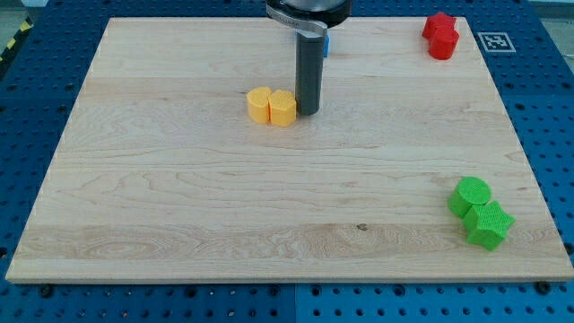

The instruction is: Move the blue cubes to the top of the yellow hexagon

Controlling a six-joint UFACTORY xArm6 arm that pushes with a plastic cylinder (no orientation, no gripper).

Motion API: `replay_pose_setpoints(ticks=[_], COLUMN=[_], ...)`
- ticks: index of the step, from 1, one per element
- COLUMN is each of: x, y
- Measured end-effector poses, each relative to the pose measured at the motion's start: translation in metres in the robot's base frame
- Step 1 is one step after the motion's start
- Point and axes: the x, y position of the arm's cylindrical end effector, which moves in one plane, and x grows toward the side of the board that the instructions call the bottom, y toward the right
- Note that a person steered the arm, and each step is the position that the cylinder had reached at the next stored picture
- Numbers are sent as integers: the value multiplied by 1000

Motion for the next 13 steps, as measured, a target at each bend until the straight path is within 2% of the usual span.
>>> replay_pose_setpoints(ticks=[2, 3, 4, 6, 10, 11, 13], x=[-50, -93, -98, -131, -131, -131, -128], y=[122, 129, 129, 75, -7, -13, 62])
